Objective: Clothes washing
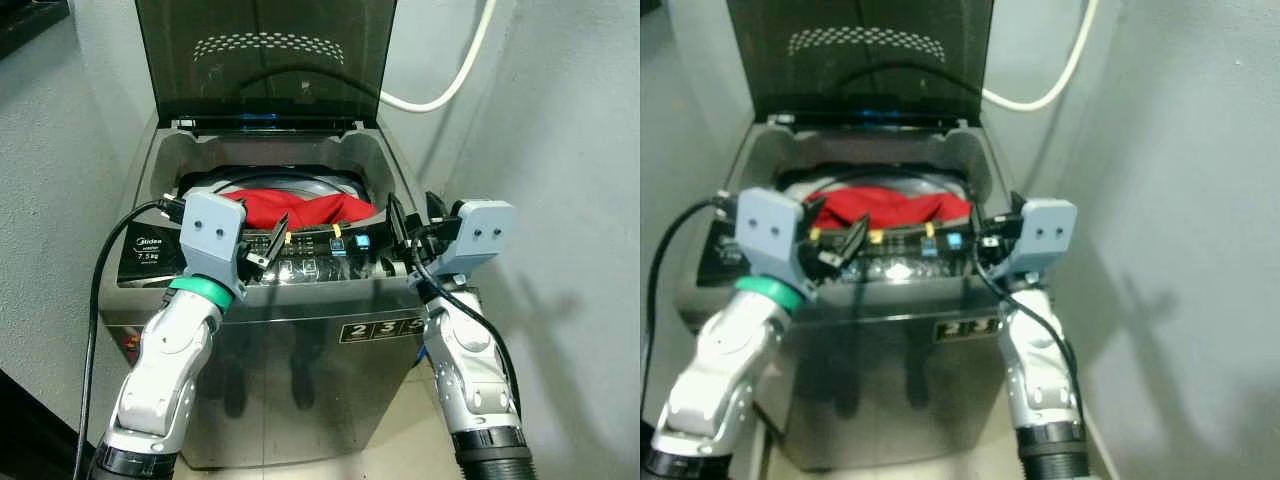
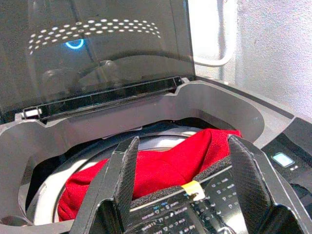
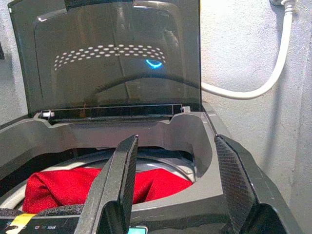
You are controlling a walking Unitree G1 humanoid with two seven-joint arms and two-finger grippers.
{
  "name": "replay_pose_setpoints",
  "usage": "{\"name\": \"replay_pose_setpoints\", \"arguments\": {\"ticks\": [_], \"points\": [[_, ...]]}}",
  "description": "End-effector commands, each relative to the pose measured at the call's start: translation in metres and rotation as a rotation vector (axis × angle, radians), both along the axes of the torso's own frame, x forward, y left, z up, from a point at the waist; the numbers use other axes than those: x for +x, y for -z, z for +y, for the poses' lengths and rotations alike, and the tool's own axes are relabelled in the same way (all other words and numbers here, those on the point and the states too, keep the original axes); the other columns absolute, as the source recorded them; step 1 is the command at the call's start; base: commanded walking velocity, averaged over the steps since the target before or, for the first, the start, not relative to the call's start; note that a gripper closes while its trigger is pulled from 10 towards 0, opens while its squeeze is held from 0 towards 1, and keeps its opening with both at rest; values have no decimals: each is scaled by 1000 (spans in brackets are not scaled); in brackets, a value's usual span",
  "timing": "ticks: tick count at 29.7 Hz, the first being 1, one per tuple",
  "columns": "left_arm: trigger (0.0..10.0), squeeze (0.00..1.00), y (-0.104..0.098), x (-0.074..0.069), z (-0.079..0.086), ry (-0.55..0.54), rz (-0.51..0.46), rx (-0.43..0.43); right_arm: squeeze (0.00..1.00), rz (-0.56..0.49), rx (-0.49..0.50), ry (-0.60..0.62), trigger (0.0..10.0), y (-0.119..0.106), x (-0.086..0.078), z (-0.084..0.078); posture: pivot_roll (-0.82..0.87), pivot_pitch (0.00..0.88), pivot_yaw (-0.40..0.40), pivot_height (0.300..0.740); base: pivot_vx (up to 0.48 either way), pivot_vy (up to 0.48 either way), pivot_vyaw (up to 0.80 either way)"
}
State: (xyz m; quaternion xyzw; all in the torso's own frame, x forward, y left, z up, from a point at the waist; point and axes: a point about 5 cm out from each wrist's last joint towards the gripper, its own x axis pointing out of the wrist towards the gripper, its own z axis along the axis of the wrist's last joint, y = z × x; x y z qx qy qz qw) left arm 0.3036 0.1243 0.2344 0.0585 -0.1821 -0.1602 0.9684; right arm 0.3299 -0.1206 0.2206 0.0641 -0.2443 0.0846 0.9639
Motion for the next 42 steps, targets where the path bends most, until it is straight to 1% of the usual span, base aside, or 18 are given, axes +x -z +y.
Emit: {"name": "replay_pose_setpoints", "arguments": {"ticks": [1, 42], "points": [[10000, 0, 5, 0, -1, 3, 17, 4, 0, 15, -10, 2, 10000, 4, -1, -1, 23, 23, 15, 740, 0, 0, 0], [10000, 0, 5, 2, -1, 7, 16, 9, 0, 13, -15, 0, 10000, 4, 0, 0, 22, 18, 17, 740, 0, 0, 0]]}}
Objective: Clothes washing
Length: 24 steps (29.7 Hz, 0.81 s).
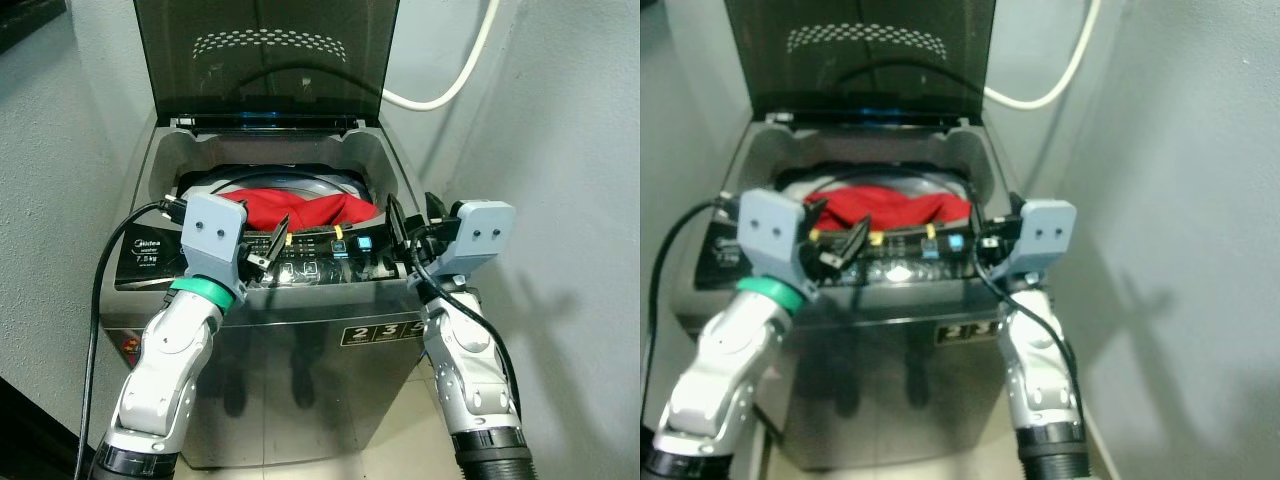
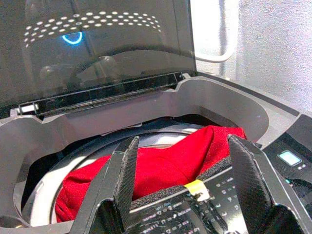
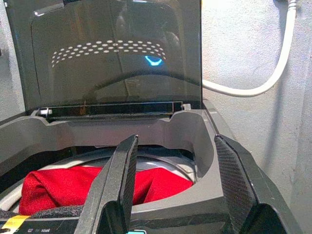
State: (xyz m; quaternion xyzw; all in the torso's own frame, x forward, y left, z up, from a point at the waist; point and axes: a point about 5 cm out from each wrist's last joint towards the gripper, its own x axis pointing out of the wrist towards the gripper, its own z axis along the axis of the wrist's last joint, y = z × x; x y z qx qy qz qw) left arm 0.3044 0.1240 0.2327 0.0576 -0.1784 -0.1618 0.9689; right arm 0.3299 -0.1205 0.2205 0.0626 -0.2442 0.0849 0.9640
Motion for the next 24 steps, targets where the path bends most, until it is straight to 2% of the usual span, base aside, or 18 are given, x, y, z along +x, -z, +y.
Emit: {"name": "replay_pose_setpoints", "arguments": {"ticks": [1, 24], "points": [[10000, 0, 3, 1, -1, 4, 8, 9, 0, 13, -11, 0, 10000, 4, 0, 0, 22, 18, 17, 740, 0, 0, 0], [10000, 0, 3, 1, -1, 4, 10, 9, 0, 17, -16, 1, 10000, 5, -1, 0, 23, 22, 17, 740, 0, 0, 0]]}}
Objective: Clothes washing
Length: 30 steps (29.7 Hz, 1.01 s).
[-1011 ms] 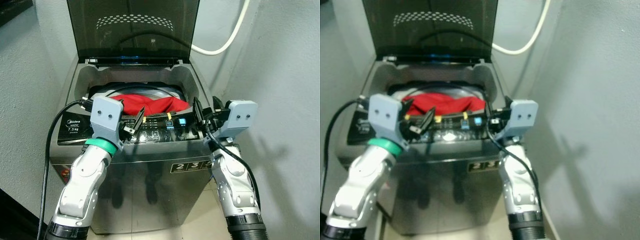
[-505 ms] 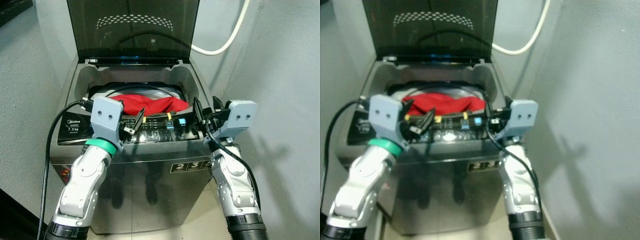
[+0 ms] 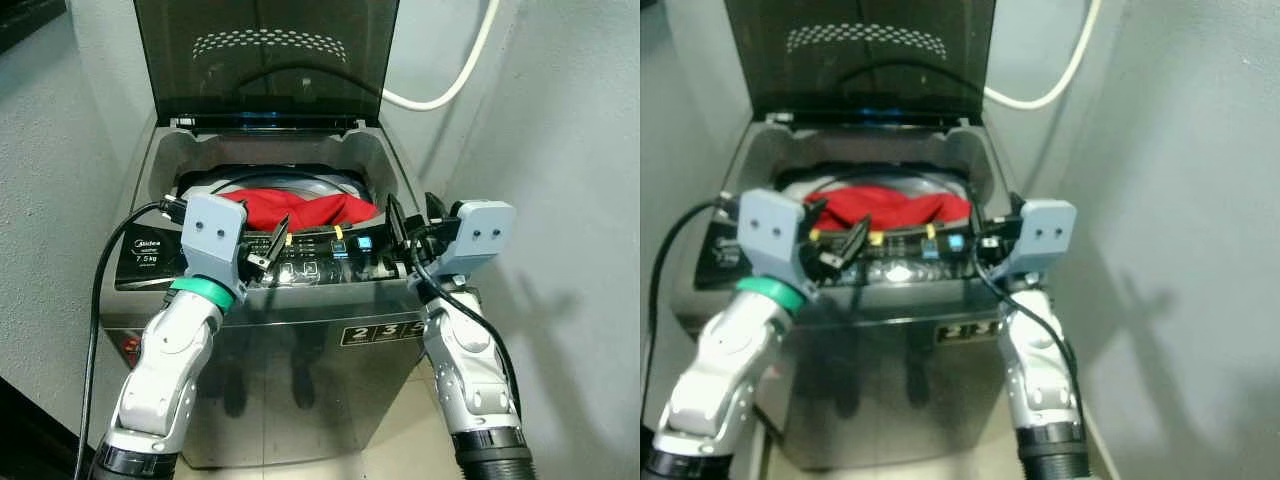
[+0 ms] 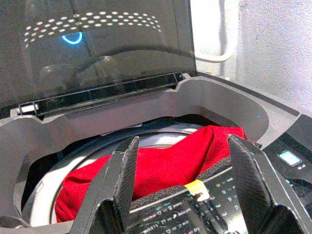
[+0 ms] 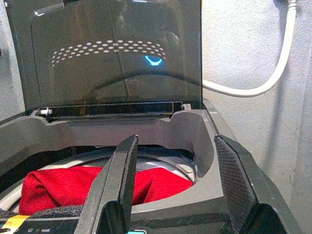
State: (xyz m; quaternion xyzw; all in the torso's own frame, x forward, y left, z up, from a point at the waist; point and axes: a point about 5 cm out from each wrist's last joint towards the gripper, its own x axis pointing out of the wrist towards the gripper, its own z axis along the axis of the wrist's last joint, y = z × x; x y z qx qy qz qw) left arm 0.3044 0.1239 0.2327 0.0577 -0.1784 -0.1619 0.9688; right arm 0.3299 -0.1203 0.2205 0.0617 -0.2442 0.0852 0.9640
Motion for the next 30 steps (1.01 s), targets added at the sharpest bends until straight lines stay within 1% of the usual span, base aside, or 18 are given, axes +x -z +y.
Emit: {"name": "replay_pose_setpoints", "arguments": {"ticks": [1, 24, 27, 28, 30], "points": [[10000, 0, 3, 1, -1, 3, 10, 8, 0, 17, -14, 2, 10000, 5, -1, 0, 23, 22, 17, 740, 0, 0, 0], [10000, 0, 4, 1, -1, 3, 17, 9, 0, 24, -21, 9, 10000, 6, 0, 0, 23, 23, 17, 740, 0, 0, 0], [10000, 0, 13, 0, -1, 13, 66, 23, 0, 61, -12, 25, 10000, 14, 1, -4, 23, 22, 17, 740, 0, 0, 0], [10000, 0, 13, 0, -1, 13, 66, 23, 0, 61, -12, 25, 10000, 14, 1, -4, 23, 22, 17, 740, 0, 0, 0], [10000, 0, 23, -2, -3, 36, 101, 57, 0, 129, -46, 52, 10000, 34, 2, -11, 25, 21, 14, 740, 0, 0, 0]]}}
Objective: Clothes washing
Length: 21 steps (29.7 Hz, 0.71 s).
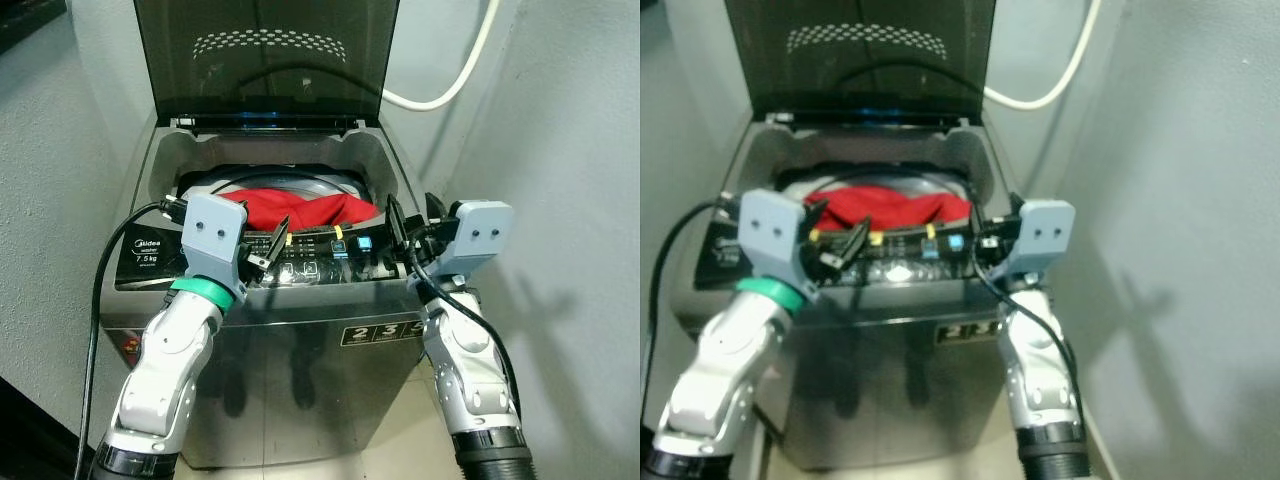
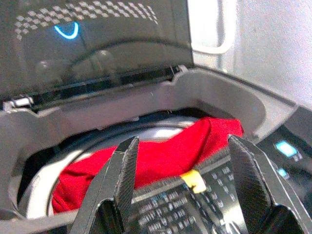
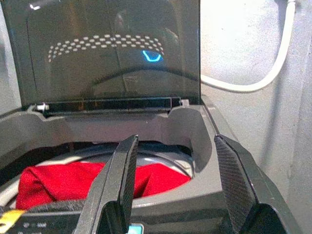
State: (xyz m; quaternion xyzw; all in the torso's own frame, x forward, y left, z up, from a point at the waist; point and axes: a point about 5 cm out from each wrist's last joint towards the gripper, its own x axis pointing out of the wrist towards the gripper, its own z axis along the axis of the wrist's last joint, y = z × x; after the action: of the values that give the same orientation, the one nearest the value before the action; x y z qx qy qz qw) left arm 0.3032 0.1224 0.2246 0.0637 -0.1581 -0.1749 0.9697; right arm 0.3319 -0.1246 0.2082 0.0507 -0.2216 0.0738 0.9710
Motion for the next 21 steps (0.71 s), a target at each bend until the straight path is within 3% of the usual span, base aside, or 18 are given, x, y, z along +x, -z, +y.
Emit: {"name": "replay_pose_setpoints", "arguments": {"ticks": [1, 3, 10, 16, 21], "points": [[10000, 0, 15, -1, -2, 16, 61, 35, 0, 83, -25, 27, 10000, 22, 0, -7, 25, 21, 14, 740, 0, 0, 0], [10000, 0, 25, -4, -2, 19, 89, 62, 0, 149, -57, 43, 10000, 44, -4, -13, 28, 24, 13, 740, 0, 0, 0], [10000, 0, 36, -8, 2, 12, 120, 93, 0, 225, -51, 73, 10000, 68, -13, -23, 26, 25, 23, 740, 0, 0, 0], [10000, 0, 34, -7, 2, 9, 111, 98, 0, 188, -47, 78, 10000, 60, -12, -23, 25, 19, 30, 740, 0, 0, 0], [10000, 0, 27, -6, 2, 11, 79, 89, 0, 48, -40, 65, 10000, 25, -9, -17, 30, 13, 32, 740, 0, 0, 0]]}}
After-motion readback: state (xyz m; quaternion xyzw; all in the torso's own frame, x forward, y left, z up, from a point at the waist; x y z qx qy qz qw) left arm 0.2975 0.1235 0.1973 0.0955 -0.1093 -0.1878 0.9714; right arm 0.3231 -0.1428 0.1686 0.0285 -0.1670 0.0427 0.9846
